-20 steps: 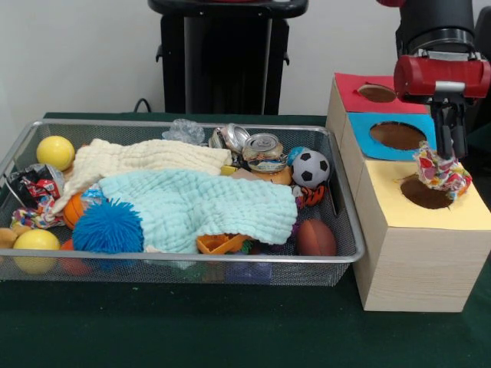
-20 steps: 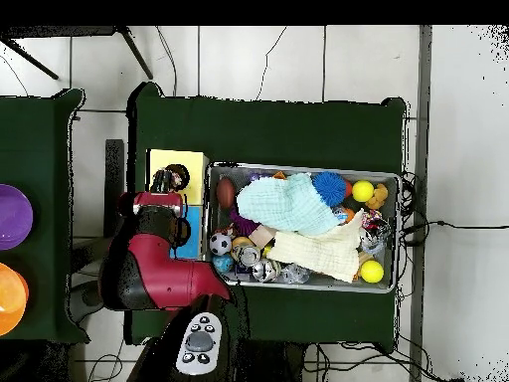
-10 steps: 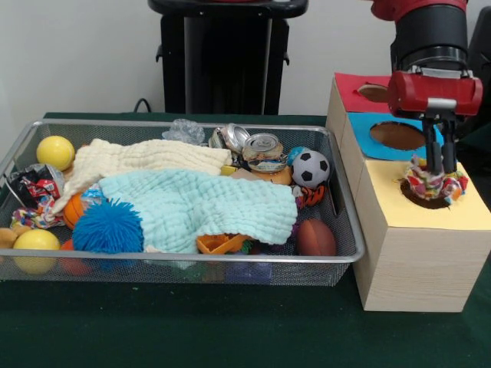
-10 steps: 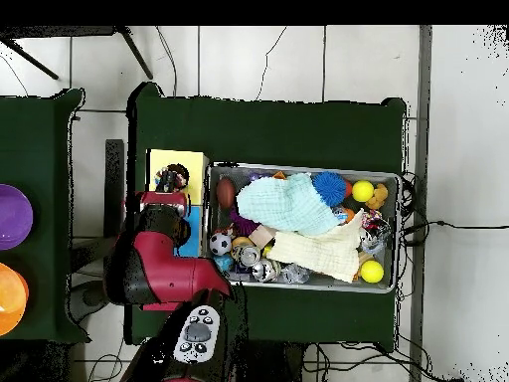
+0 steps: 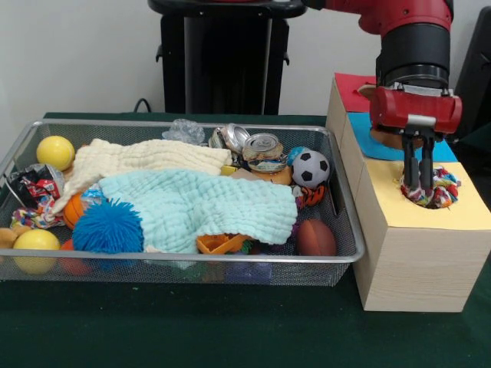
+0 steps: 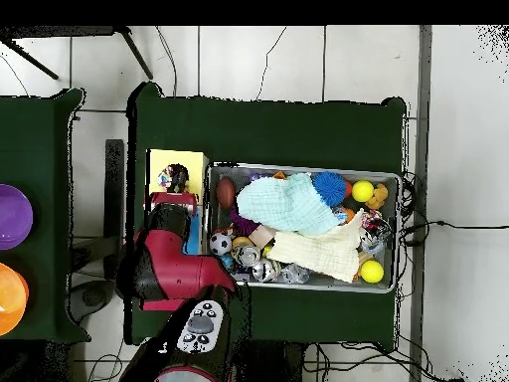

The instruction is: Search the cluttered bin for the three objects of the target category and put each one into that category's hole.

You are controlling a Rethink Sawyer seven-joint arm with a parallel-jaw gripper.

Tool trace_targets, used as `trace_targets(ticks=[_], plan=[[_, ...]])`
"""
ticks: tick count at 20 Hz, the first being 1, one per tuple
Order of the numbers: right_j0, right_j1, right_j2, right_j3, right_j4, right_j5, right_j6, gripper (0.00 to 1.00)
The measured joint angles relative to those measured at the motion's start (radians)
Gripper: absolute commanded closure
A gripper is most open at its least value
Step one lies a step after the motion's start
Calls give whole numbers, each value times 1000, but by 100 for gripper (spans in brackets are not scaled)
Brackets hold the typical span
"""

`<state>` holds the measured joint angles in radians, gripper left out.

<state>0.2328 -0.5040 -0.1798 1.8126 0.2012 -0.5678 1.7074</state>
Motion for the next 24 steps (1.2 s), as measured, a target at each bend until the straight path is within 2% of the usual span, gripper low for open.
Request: trace_targets(ticks=[5,6,24], plan=[[1,10,-3,-7,0,0,0,100],[1,13,-3,-11,0,0,0,0],[2,22,-18,-33,-1,0,0,0]])
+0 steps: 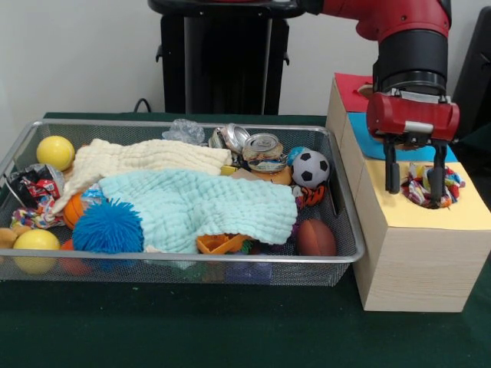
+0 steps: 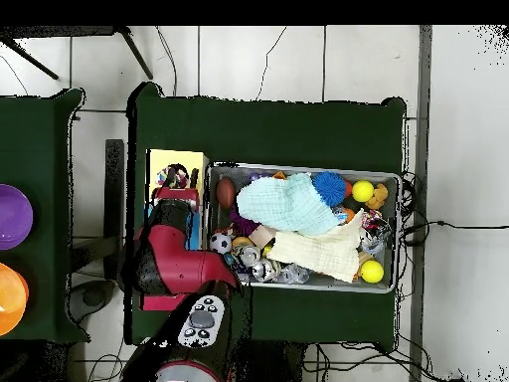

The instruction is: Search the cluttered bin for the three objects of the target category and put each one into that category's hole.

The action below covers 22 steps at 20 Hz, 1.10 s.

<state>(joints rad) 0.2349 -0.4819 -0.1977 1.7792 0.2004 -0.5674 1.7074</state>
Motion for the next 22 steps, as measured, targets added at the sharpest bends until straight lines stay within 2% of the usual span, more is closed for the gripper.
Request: trace_targets(ticks=[4,7,12,16,20,22], plan=[[17,2,-23,-4,4,8,0,0],[47,8,-57,-10,14,49,0,0],[147,28,-173,-65,37,246,0,0],[177,36,-209,-103,37,338,0,0],[191,62,-234,-144,36,378,0,0],[205,101,-258,-175,37,374,0,0]])
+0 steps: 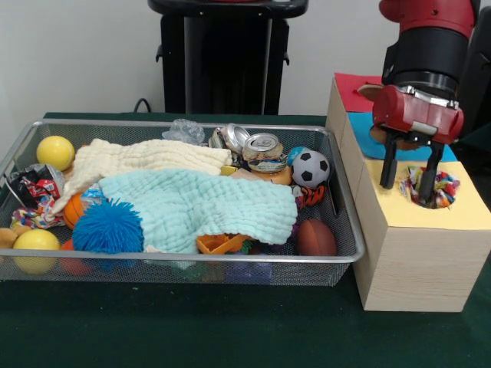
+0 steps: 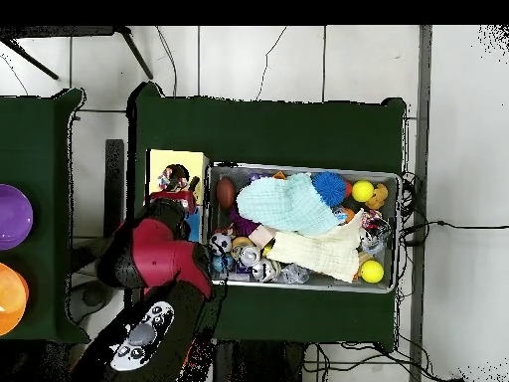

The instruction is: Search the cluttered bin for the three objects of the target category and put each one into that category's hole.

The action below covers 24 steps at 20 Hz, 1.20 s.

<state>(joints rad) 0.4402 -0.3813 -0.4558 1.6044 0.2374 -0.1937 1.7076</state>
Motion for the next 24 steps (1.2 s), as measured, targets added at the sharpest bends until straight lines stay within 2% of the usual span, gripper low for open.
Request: trace_targets(ticks=[8,17,24], plan=[[58,77,-83,-47,10,-18,0,0],[82,112,-123,-68,10,-18,0,0],[128,164,-184,-86,45,-18,0,0]])
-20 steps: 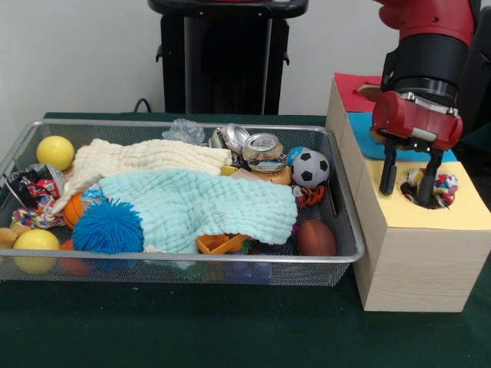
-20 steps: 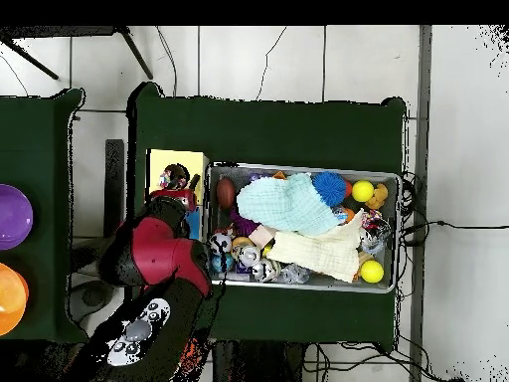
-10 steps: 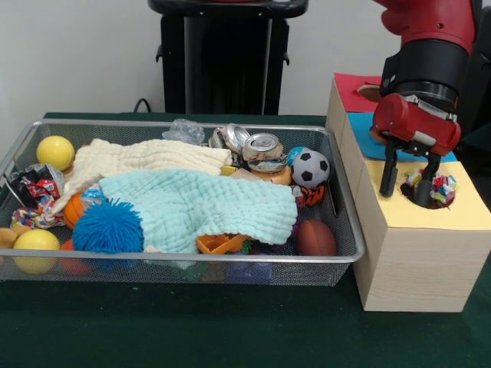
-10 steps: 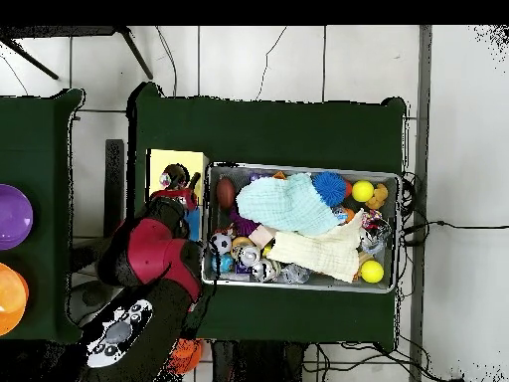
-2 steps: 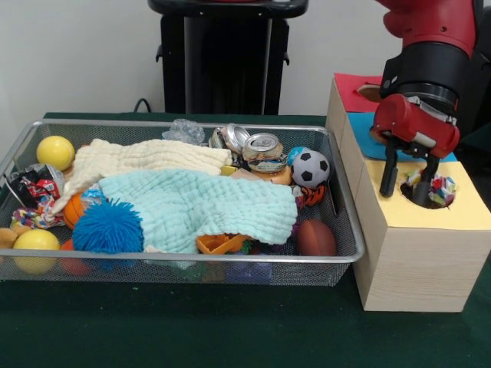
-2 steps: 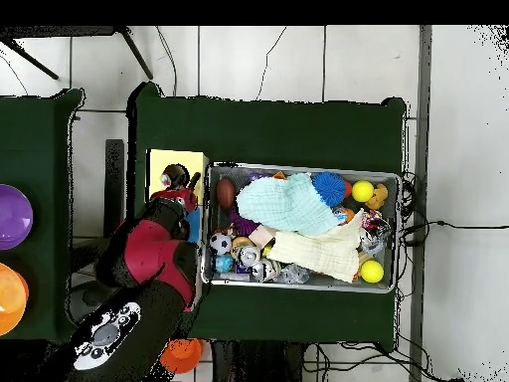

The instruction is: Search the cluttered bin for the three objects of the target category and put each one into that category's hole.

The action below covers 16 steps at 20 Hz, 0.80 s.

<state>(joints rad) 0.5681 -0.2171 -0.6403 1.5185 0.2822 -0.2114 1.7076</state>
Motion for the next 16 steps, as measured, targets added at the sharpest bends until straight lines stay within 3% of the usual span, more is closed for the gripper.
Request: trace_targets(ticks=[8,16], plan=[[34,39,-46,-7,40,0,0,0],[36,33,-54,3,46,1,0,0]])
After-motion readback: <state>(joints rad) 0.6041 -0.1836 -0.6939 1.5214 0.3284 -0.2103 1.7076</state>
